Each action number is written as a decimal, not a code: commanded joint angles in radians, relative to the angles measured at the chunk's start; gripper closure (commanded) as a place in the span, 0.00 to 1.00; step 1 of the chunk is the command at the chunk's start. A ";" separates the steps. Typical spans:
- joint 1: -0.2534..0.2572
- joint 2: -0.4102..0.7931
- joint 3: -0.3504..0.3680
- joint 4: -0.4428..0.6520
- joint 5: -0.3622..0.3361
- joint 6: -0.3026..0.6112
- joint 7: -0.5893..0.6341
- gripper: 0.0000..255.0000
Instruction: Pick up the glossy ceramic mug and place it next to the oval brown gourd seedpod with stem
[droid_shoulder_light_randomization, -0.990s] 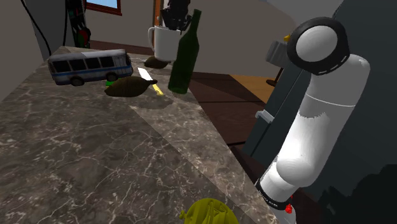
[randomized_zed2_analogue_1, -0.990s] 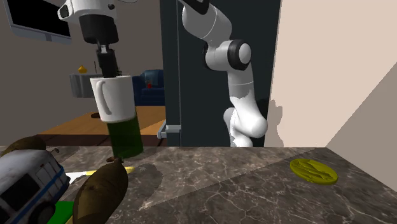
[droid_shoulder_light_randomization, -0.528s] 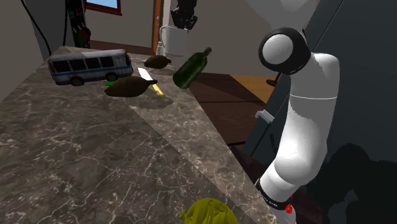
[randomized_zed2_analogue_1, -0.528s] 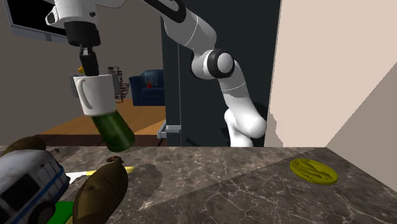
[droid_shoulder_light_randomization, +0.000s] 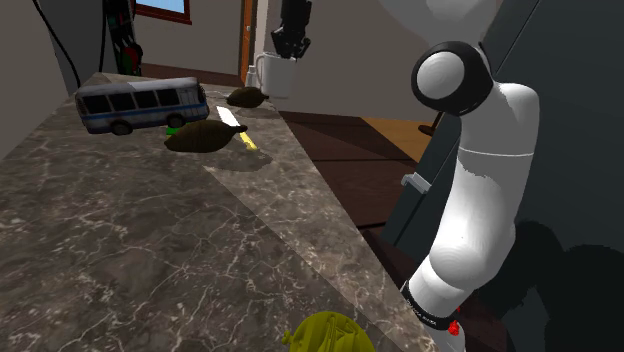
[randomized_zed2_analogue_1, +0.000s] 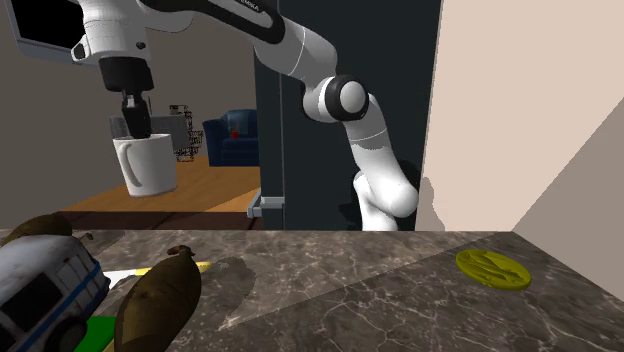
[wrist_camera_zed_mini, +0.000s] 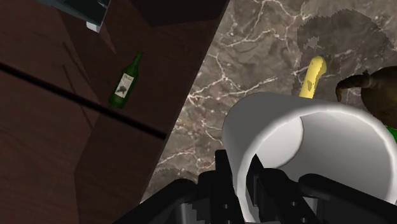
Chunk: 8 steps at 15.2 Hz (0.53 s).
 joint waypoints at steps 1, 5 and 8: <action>-0.005 -0.025 -0.001 -0.067 0.003 0.043 -0.004 1.00; -0.011 -0.067 -0.002 -0.187 0.009 0.121 -0.010 1.00; -0.014 -0.090 -0.002 -0.262 0.012 0.173 -0.014 1.00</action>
